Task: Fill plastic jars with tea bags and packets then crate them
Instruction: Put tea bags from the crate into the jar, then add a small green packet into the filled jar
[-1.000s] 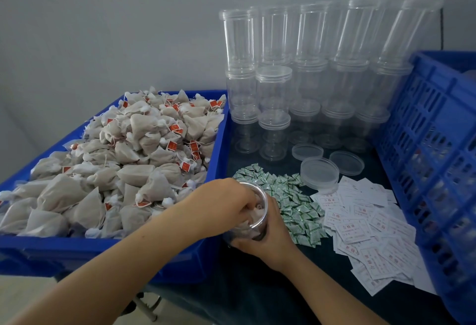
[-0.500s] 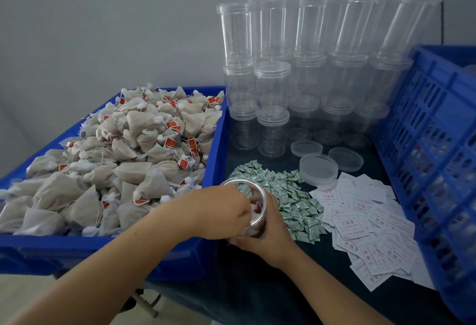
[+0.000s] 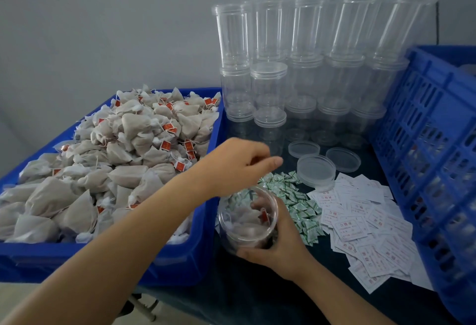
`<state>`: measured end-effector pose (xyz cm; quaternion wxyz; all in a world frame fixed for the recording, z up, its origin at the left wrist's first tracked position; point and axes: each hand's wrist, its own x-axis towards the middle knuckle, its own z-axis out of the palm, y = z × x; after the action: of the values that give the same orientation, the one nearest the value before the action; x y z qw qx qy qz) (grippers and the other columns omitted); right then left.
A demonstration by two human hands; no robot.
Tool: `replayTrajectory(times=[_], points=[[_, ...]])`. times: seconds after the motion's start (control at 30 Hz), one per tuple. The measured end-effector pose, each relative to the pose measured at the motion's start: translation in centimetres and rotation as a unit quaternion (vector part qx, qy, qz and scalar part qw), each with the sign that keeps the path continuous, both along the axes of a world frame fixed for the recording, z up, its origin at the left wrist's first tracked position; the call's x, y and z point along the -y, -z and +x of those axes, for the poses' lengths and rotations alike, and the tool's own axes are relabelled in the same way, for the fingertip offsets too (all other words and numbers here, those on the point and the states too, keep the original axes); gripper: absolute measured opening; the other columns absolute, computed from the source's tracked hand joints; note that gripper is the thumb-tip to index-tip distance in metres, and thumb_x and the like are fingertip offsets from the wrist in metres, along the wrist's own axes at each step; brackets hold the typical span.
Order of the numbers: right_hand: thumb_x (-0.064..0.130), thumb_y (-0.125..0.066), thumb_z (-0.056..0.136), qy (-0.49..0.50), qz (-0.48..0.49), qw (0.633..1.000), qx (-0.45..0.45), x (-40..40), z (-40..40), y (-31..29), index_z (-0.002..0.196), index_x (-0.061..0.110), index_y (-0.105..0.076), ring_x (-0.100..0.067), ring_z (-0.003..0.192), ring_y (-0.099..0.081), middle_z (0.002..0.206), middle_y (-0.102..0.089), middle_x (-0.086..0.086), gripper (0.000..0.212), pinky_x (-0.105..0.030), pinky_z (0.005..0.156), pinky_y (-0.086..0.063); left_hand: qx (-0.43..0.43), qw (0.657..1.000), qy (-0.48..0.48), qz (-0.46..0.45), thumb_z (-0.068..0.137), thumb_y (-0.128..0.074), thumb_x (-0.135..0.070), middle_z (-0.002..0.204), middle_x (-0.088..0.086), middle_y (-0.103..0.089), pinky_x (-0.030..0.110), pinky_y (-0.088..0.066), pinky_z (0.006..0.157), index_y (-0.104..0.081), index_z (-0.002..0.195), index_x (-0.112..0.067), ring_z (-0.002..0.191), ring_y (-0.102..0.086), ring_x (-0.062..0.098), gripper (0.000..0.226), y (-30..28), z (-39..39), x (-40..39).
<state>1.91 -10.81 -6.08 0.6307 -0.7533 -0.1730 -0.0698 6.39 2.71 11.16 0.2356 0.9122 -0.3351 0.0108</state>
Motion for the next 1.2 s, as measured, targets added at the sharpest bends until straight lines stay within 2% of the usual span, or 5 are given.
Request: replayTrajectory(times=[0.1,0.23,0.47,1.0,1.2], points=[[0.046,-0.091,0.051,0.002,-0.004,1.0,0.009,1.4,-1.1,-0.1,0.127,0.059,-0.044,-0.013,0.117,-0.059,0.126,-0.055,0.008,0.09,-0.028,0.091,-0.054,0.022,0.998,-0.043,-0.028,0.095,-0.049,-0.038,0.07,0.001,-0.062,0.031,-0.05,0.066,-0.059,0.081,-0.012,0.065,-0.058,0.015,0.032,0.8,2.3,1.1],[0.04,-0.091,0.051,0.038,0.014,0.999,0.013,3.3,-2.3,0.9,0.13,0.033,-0.051,-0.023,0.117,-0.059,0.124,-0.057,-0.002,0.089,-0.05,0.094,-0.053,-0.003,0.996,-0.048,0.074,0.093,-0.056,-0.031,0.088,-0.002,-0.064,0.033,-0.052,0.078,-0.061,0.093,-0.017,0.081,-0.06,0.014,0.015,3.0,5.5,3.2],[0.062,-0.09,0.055,0.093,0.001,0.996,0.002,6.1,-3.3,1.2,0.129,0.034,-0.051,-0.022,0.113,-0.061,0.122,-0.058,0.003,0.088,-0.045,0.088,-0.055,-0.029,0.956,0.029,0.292,0.092,-0.058,-0.032,0.118,0.006,-0.059,0.039,-0.049,0.088,-0.06,0.119,-0.013,0.107,-0.056,0.025,0.034,7.5,6.9,6.9],[0.05,-0.092,0.057,0.119,-0.003,0.993,-0.01,6.8,-3.3,2.2,0.13,0.028,-0.05,-0.025,0.115,-0.059,0.126,-0.057,0.001,0.087,-0.055,0.088,-0.053,-0.069,0.982,0.016,0.177,0.084,-0.065,-0.013,0.096,-0.001,-0.063,0.022,-0.041,0.07,-0.066,0.105,-0.015,0.083,-0.055,0.012,0.021,8.9,7.7,7.0],[0.053,-0.09,0.057,0.119,-0.002,0.993,0.011,6.6,-3.6,1.5,0.122,0.039,-0.052,-0.022,0.113,-0.06,0.122,-0.057,0.006,0.076,-0.053,0.09,-0.053,-0.129,0.989,0.001,0.065,0.084,-0.071,-0.016,0.081,-0.004,-0.069,0.011,-0.052,0.064,-0.07,0.096,-0.013,0.072,-0.068,0.007,0.012,4.9,7.4,5.7]])
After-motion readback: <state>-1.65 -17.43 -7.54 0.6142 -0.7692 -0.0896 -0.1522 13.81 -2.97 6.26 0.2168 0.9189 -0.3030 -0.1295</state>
